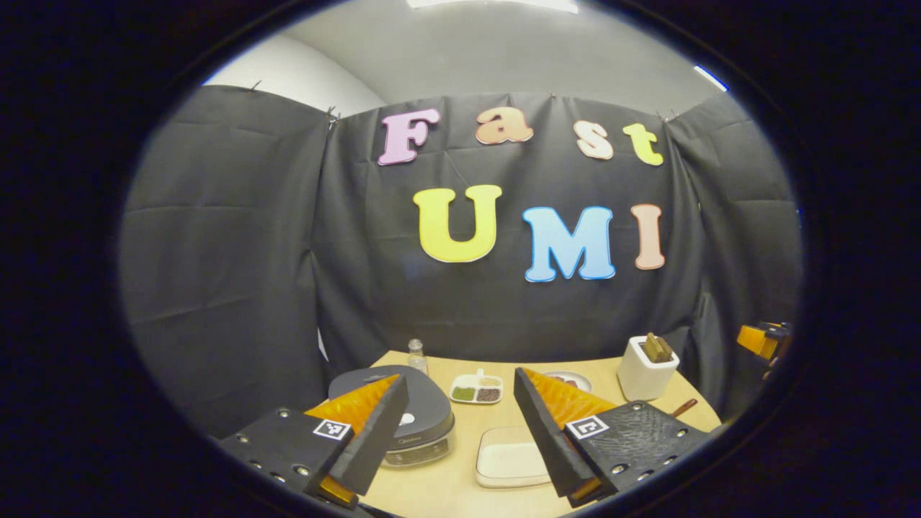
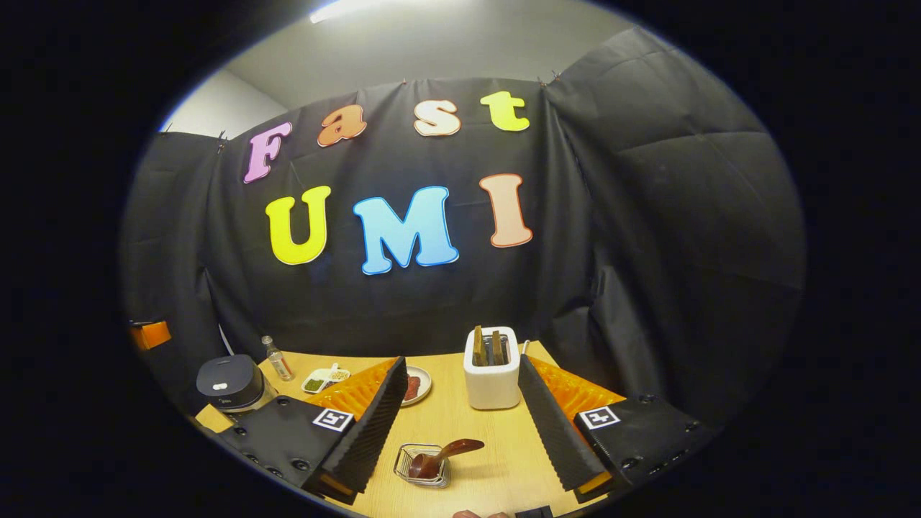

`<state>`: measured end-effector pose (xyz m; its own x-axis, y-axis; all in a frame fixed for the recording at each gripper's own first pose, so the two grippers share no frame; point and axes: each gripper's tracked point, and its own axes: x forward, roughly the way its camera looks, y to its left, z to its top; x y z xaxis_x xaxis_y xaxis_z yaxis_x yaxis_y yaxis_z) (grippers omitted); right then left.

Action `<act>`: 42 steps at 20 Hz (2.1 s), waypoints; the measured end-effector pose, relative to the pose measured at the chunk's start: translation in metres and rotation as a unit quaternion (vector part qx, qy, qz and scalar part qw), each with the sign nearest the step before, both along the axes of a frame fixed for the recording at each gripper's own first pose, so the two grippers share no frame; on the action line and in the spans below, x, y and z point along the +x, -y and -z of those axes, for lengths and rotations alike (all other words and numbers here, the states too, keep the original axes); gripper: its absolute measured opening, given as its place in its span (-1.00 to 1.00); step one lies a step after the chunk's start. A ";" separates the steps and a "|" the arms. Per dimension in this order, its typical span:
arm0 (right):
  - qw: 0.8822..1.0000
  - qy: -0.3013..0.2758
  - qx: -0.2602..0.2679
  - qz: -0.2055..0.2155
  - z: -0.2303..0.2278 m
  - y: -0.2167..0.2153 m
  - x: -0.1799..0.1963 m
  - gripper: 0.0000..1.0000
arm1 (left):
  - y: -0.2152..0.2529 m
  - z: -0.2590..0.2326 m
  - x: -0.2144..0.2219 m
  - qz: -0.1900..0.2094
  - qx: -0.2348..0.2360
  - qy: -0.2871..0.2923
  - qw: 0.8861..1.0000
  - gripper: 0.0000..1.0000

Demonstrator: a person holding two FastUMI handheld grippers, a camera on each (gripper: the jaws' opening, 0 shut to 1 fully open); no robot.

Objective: Close the left gripper, press the button to open the rice cooker; take a wooden spoon from the chopstick holder with the right hand, scoop a spoonful of rice and pour it into the rice cooker, then put the wooden spoon back into the chopstick holder.

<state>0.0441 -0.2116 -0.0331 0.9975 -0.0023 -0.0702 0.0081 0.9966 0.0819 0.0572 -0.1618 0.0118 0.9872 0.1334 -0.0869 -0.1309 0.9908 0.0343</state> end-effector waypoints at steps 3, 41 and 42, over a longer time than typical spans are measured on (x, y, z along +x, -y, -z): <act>1.000 -0.024 0.012 -0.003 0.019 0.010 0.007 0.86 | 0.005 0.010 -0.011 -0.009 0.006 -0.014 1.000 0.83; 0.973 -0.033 -0.013 0.228 0.045 -0.111 -0.058 0.96 | -0.129 0.223 0.150 0.241 -0.026 -0.313 0.918 -0.98; 0.973 -0.036 -0.011 0.228 0.047 -0.112 -0.058 0.96 | -0.128 0.222 0.152 0.243 -0.018 -0.313 0.918 -0.96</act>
